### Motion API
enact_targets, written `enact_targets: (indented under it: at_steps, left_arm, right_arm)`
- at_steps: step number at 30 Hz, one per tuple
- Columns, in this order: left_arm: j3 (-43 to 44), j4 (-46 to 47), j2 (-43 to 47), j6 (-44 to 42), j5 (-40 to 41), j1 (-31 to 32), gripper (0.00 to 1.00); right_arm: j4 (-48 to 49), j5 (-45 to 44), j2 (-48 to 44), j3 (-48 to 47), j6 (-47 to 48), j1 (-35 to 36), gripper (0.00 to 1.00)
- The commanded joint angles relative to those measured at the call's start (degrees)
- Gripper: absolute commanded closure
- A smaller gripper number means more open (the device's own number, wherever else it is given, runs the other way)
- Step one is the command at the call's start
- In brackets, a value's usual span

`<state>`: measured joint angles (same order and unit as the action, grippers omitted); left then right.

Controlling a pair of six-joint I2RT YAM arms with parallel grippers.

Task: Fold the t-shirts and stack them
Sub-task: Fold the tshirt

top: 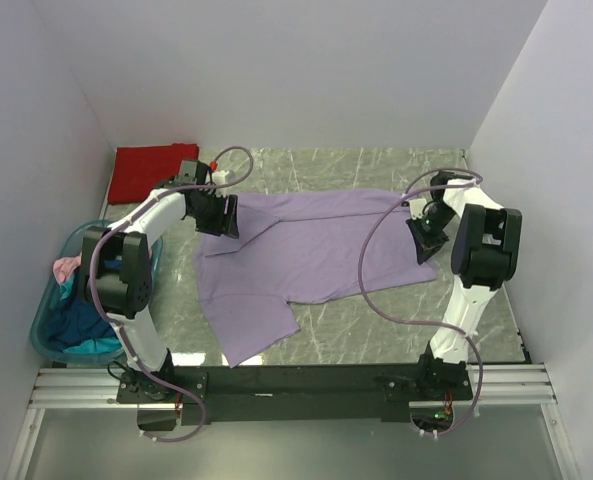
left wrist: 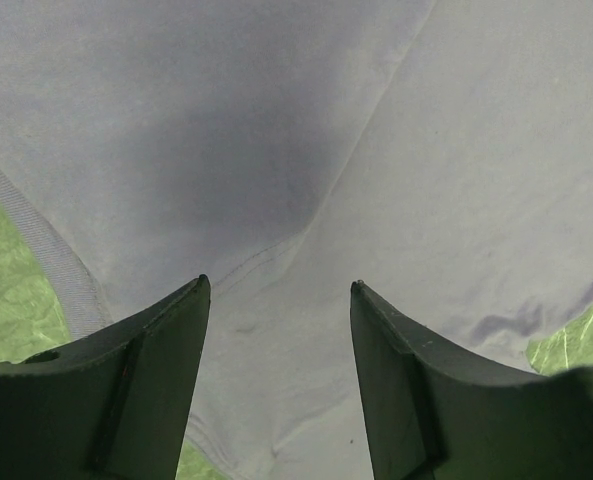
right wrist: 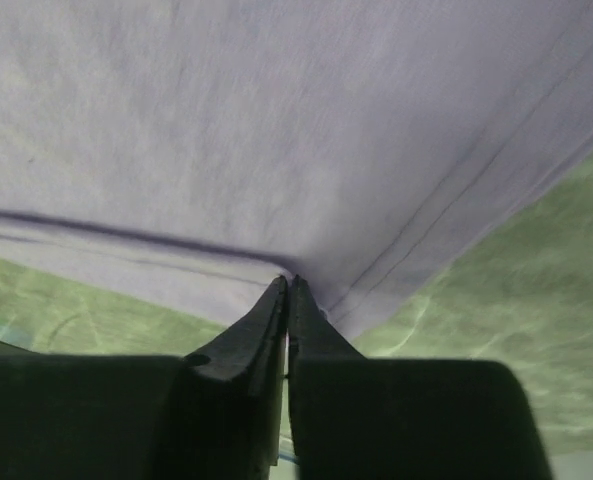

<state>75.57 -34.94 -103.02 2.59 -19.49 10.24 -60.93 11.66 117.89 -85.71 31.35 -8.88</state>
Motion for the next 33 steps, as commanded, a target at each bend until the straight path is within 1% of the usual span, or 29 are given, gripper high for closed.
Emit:
enact_targets:
  at_steps: [1,9,10,12,13,14,16,17,18,19,21,22,24,25,28,32,33]
  left_arm:
    - [-0.42,0.49,0.45,-1.01,0.85,0.22,0.37]
    - [-3.41,-0.48,3.26,-1.97,2.96,0.13,0.39]
    - [-3.85,-0.92,4.14,-3.89,2.87,0.13,0.38]
    - [-4.9,-1.36,5.11,-4.26,2.96,-0.13,0.39]
    - [-5.34,-1.71,6.07,-4.52,2.61,-0.22,0.39]
    - [-6.13,-2.41,6.69,-4.7,2.26,-0.31,0.39]
    - [-6.92,-3.46,8.35,-5.83,1.91,-0.57,0.39]
    - [-7.54,-4.95,8.89,-6.45,1.73,-0.66,0.39]
    - [-7.72,-5.83,9.5,-8.02,1.38,-0.92,0.39]
    - [-7.98,-6.8,10.64,-9.17,0.25,-1.01,0.4]
    - [-8.33,-10.14,12.31,-12.67,-0.81,-1.27,0.4]
    - [-9.03,-11.37,13.02,-14.09,-1.95,-1.28,0.41]
    - [-10.0,-13.22,14.51,-16.81,-2.75,-1.19,0.41]
    - [-11.22,-12.96,14.78,-16.92,-2.23,-1.19,0.42]
    - [-12.64,-11.3,14.61,-17.62,0.49,-0.84,0.44]
    - [-13.87,-10.15,12.06,-18.5,3.66,0.74,0.53]
    - [-14.05,-9.98,10.84,-18.67,5.49,1.7,0.54]
  right_arm:
    - [-1.39,-0.58,-6.95,2.03,1.42,-0.08,0.99]
    - [-1.22,-5.15,-15.3,11.96,5.82,-1.49,1.0]
    - [-1.04,-6.2,-15.84,13.28,6.78,-1.66,1.0]
    - [-0.16,-7.09,-17.42,17.06,7.75,-1.66,1.0]
    - [0.1,-8.13,-17.86,18.2,8.71,-1.84,0.98]
    - [0.45,-8.93,-18.13,20.39,9.16,-1.84,0.95]
    - [1.07,-10.77,-19.01,22.07,10.56,-2.36,0.91]
    - [0.99,-11.22,-19.53,22.78,11.09,-3.15,0.87]
    - [0.64,-11.48,-20.06,22.7,11.45,-3.59,0.73]
    - [0.2,-11.4,-20.32,22.43,12.15,-4.12,0.67]
    - [-1.81,-10.87,-20.85,19.45,12.5,-5.61,0.59]
    - [-2.26,-10.35,-21.03,16.57,12.33,-5.97,0.57]
    - [-3.4,-7.98,-21.03,14.09,11.19,-5.97,0.56]
    - [-3.5,-6.84,-20.77,12.17,10.58,-5.62,0.56]
    - [-2.62,-4.2,-18.58,10.57,7.85,-3.6,0.57]
    - [0.63,-2.78,-15.41,11.35,5.04,-0.35,0.61]
    - [2.03,-2.7,-14.88,11.79,4.42,0.35,0.62]
